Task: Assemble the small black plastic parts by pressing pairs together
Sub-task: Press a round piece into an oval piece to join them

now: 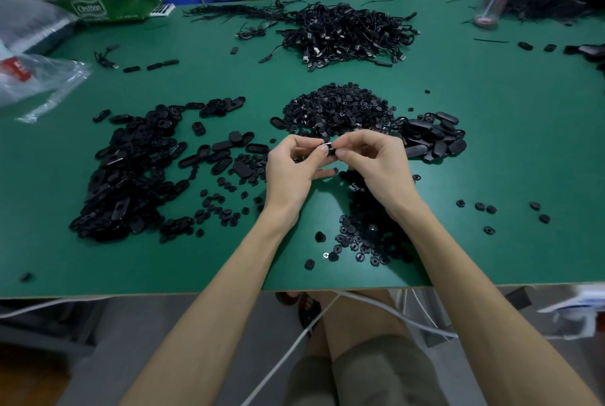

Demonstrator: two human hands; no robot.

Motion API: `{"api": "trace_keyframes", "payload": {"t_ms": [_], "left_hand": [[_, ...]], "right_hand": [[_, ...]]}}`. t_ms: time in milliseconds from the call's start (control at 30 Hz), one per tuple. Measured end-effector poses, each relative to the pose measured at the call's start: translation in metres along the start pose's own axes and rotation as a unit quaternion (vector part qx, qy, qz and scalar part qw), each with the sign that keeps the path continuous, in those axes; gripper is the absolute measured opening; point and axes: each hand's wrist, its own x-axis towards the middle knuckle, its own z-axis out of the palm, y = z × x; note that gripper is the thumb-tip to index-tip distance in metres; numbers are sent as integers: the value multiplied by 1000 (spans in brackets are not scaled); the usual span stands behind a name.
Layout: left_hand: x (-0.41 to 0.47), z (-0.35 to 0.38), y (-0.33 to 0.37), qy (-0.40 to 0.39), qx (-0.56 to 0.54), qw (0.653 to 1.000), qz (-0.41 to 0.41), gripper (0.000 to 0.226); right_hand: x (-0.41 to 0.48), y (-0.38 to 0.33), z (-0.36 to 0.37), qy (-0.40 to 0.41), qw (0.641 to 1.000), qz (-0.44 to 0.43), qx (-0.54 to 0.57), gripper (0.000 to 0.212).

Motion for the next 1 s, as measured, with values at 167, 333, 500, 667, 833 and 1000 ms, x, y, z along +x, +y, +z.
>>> {"api": "trace_keyframes", "payload": {"t_ms": [167,333,500,667,833,1000], "left_hand": [[0,0,2,-20,25,999,13,8],[-1,1,2,-24,37,999,11,9],[0,1,1,-22,42,999,12,8],[1,0,0,-19,40,999,16,8],[0,0,0,-17,43,999,14,9],[0,2,1,-18,41,999,14,11]], "right_hand": [[-1,-3,0,12,1000,-11,-21,14],[-3,-5,0,17,999,-13,-42,18],[-3,-6,1,36,998,-6,-49,22],[-5,-10,1,55,997,-10,-56,20],[-6,-12,2,37,997,-17,-68,18],[-5,-10,1,54,995,-21,-77,17]]}}
